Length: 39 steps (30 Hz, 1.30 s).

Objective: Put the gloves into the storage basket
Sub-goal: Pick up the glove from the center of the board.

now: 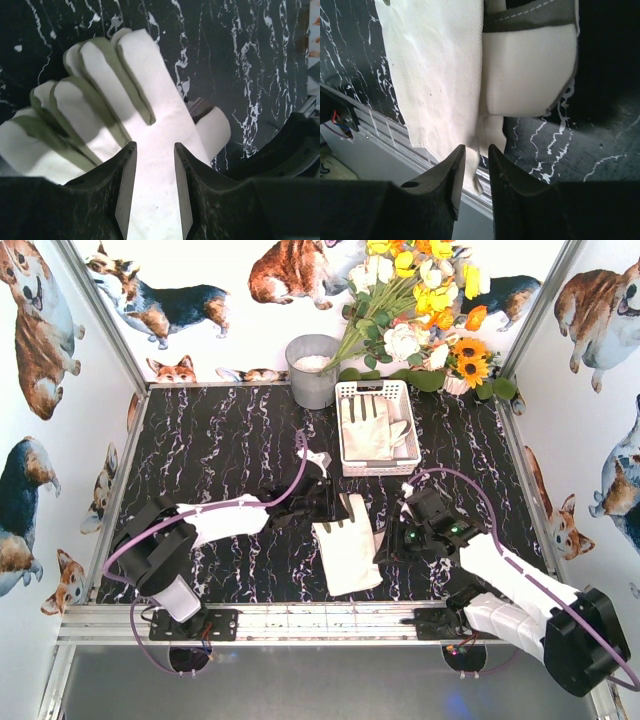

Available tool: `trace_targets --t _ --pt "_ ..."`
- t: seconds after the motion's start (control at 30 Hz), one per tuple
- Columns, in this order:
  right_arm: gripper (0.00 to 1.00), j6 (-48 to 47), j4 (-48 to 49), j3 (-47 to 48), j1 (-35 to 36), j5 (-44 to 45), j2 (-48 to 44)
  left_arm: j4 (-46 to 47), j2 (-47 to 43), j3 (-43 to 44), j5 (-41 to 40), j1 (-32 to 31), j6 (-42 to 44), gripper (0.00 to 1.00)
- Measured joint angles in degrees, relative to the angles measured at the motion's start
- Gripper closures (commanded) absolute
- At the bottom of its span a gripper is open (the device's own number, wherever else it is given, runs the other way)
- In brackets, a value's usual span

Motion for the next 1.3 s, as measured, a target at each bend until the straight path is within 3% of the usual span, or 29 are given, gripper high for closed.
trace_targets --t 0.23,0.53,0.73,0.9,1.07,1.3 --pt "0.99 1.36 5.62 -1.16 0.85 0.31 3.65 3.43 4.13 2.1 0.46 -0.02 -0.87 0.74" --pt "1.0 2.89 13.9 -4.22 1.09 1.22 8.31 5.14 9.94 2.84 0.42 1.11 -0.46 0.79" --pt "0.73 3.43 15.54 -4.28 1.22 2.12 8.55 5.97 10.1 2.1 -0.7 1.88 0.79 0.83" --pt "0.55 5.22 17.27 -5.03 0.76 1.57 8.46 14.03 10.05 -3.74 0.76 3.28 -1.86 0.84" --pt "0.46 7.65 20.24 -6.23 -2.38 -1.88 10.54 18.34 9.88 -6.25 1.57 3.82 -3.63 0.84" --pt "0.43 10.49 28.57 -6.78 -4.15 -6.71 15.12 22.49 9.53 -8.9 2.03 4.31 -5.33 0.85"
